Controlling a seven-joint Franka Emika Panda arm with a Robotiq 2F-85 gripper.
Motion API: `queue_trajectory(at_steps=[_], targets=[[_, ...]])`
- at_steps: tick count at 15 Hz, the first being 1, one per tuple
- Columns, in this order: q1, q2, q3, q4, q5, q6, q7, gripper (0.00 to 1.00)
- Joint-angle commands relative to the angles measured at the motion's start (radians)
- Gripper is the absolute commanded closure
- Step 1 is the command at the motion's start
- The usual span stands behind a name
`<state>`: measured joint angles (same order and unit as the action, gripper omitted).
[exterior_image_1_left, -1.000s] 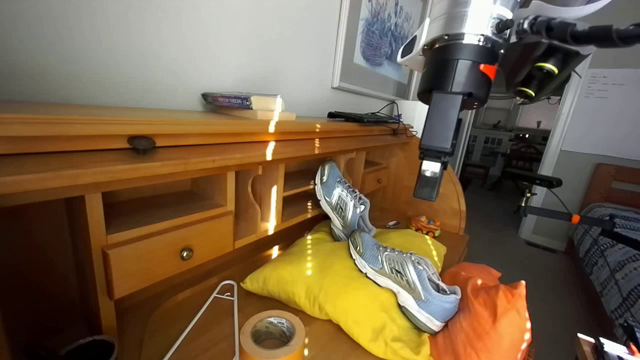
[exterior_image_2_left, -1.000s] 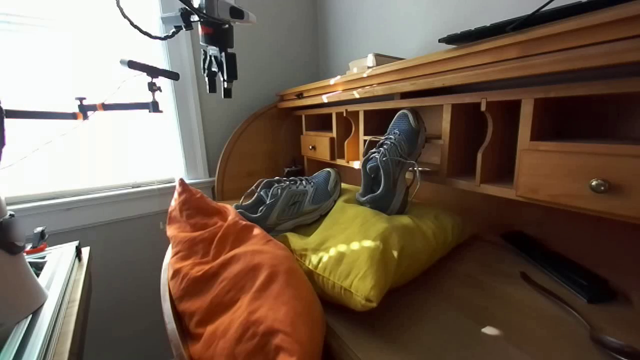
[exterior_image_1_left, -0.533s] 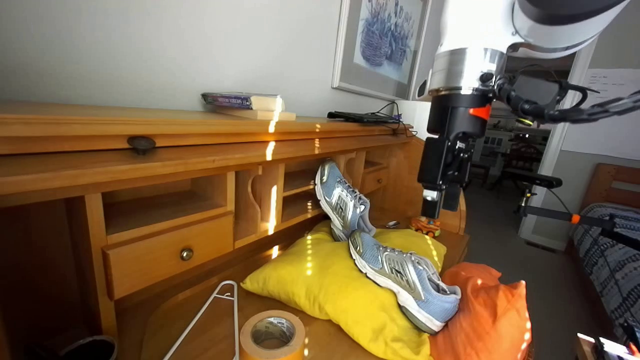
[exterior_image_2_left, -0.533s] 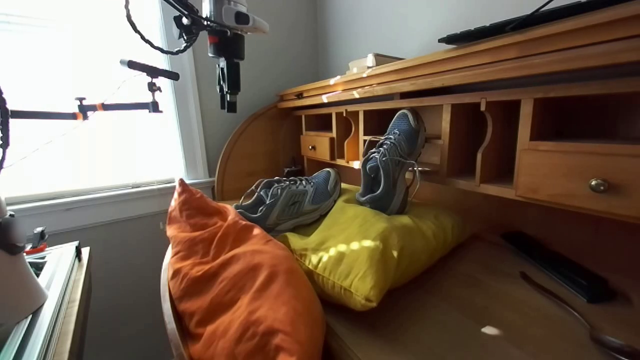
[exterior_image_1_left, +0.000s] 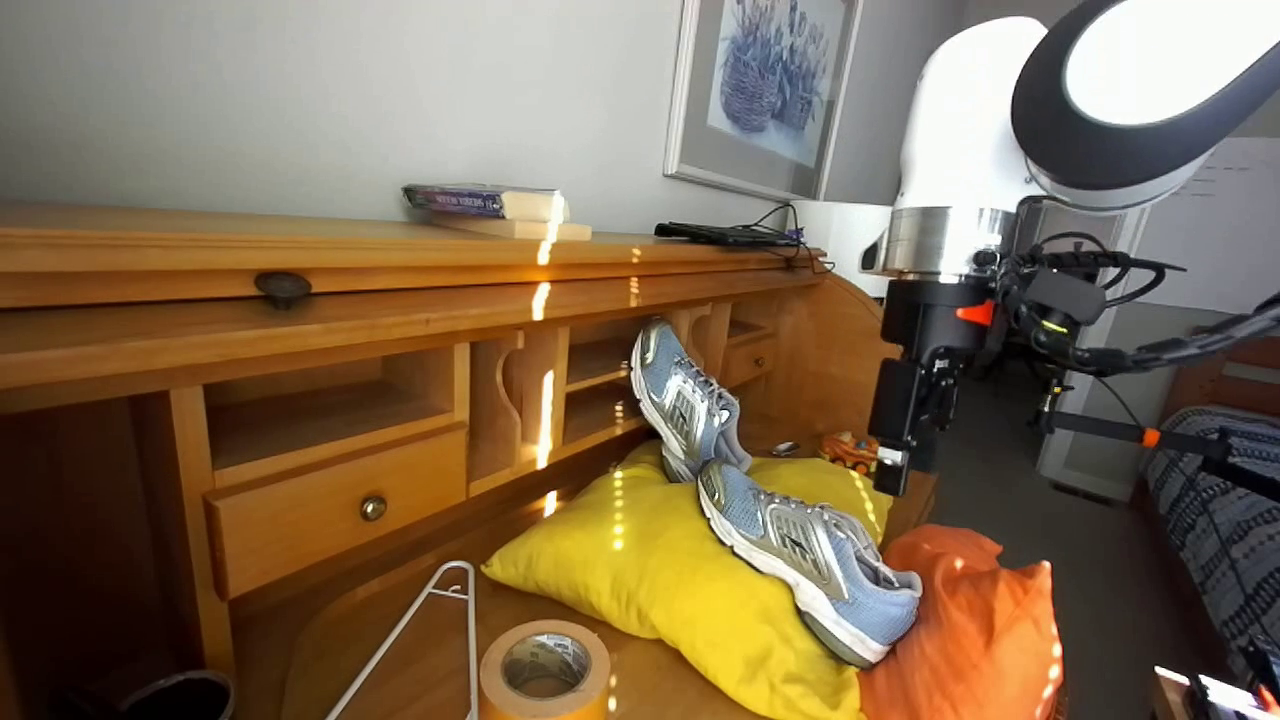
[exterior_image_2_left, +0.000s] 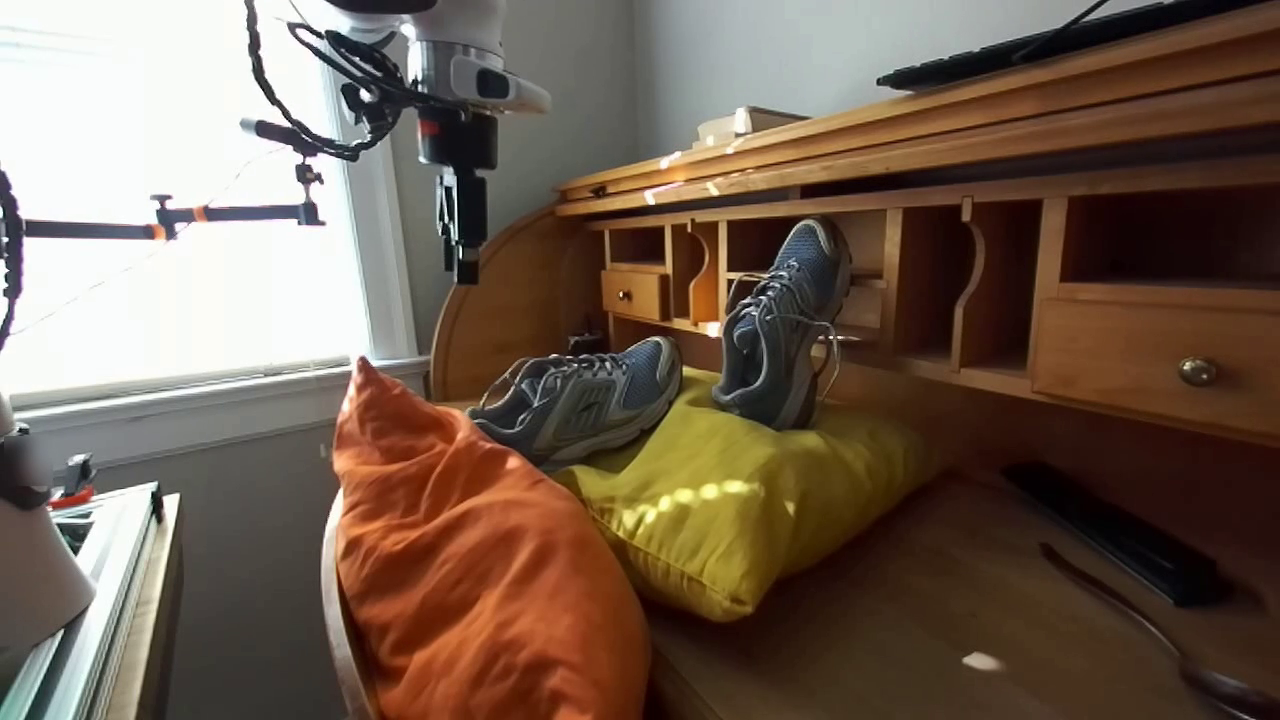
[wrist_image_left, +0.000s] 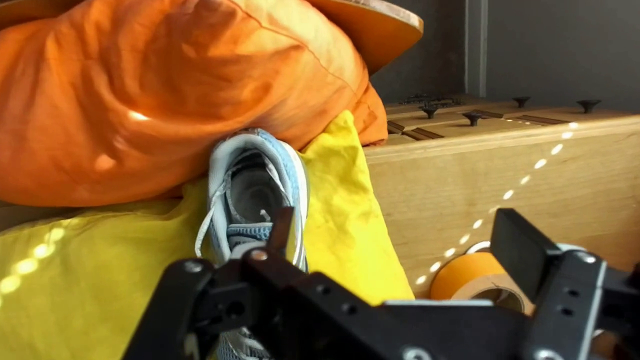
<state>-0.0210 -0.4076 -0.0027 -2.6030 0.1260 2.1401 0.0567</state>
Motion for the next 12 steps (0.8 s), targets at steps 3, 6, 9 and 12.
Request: queue_trajectory(at_steps=[3, 6, 9, 12], targets=[[0.005, 0.048, -0.028, -0.091, -0.024, 0.121, -0.125, 0.0], [0.006, 0.047, -0.025, -0.077, -0.009, 0.097, -0.108, 0.0], [0.0, 0.064, -0.027, -0.082, -0.022, 0.102, -0.115, 0.0], [-0.012, 0.114, -0.036, -0.099, -0.031, 0.141, -0.119, 0.0]])
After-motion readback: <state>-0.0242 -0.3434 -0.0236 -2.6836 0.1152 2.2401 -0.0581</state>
